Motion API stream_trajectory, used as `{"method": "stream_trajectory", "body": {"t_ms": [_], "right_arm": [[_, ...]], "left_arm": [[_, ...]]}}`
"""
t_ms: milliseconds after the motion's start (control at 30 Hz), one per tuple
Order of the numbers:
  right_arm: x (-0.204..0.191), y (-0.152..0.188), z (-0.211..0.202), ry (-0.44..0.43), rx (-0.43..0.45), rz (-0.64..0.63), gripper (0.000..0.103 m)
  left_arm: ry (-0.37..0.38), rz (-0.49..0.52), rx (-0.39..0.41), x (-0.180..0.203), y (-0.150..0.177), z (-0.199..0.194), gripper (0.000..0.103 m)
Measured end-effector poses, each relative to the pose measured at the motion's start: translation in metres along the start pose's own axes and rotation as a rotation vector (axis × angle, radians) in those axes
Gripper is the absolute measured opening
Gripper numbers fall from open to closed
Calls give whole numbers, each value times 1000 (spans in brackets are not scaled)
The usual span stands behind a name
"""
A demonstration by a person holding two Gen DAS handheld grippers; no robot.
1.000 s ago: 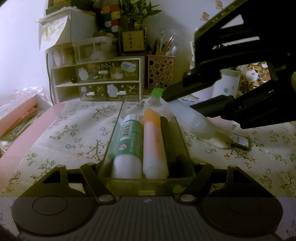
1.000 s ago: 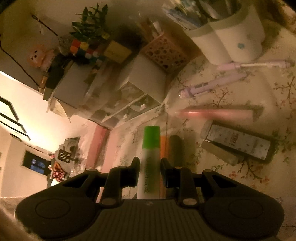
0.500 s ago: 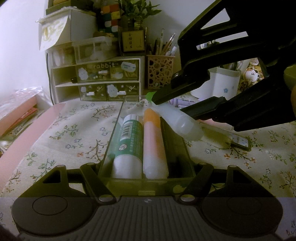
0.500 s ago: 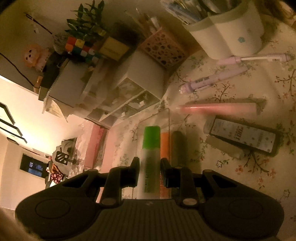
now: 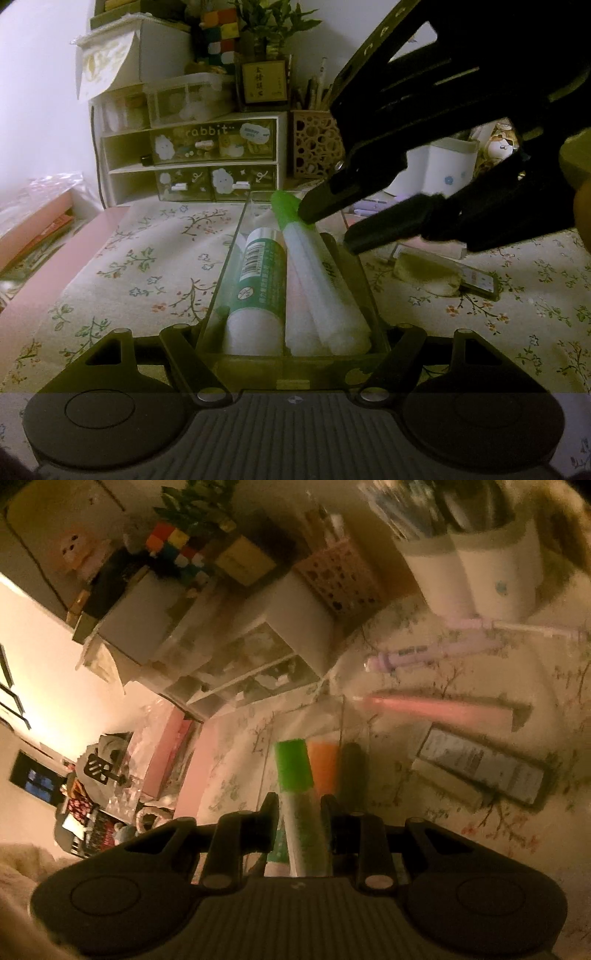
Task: Organize stationery
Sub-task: 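Lower the green highlighter into the tray beside the orange one and release, then move the open right tool over the clear lead-refill case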
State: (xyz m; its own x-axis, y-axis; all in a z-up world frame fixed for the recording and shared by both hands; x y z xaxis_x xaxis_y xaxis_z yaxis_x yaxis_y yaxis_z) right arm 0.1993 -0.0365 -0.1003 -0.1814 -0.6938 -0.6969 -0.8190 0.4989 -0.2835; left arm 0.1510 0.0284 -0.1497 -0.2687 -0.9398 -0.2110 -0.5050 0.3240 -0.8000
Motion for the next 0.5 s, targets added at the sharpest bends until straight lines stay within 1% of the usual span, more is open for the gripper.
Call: {"method": "stream_trajectory", "body": {"t_ms": [67,133,200,300,367,433,500], "right_arm": [[-7,-3,-3,6,16,-59,27],[-20,-4,-5,-12,20,-148,27],[-37,-2,-3,-89,-28,-214,27],[-53,3,5,-182,-124,-253,27],[-54,5,16,-173,-154,-266,27],[-46,4,28,-121,-167,-268,27],[-34,0,34,-61,-149,-254,27]], "left_arm": [[0,0,0,0,0,0,73],[0,0,0,0,0,0,73],[0,0,0,0,0,0,73],[0,0,0,0,0,0,73],[0,0,0,0,0,0,73],[0,0,0,0,0,0,73],[0,0,1,0,0,0,73]]}}
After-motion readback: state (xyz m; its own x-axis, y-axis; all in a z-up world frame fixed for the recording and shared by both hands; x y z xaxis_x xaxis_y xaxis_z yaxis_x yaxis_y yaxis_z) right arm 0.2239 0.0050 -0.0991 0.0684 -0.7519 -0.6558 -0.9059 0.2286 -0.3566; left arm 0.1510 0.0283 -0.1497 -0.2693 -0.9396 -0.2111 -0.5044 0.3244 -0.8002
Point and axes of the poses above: each gripper's, at about its wrist camera, not at the fingertips, and z roughly the way its jaws point, x to its right, y to its underside, the point moved 9 cm from there along z, roughly the way its jaws point, and after that the axes turned 14 degrees about z, right-handed, at the moved point
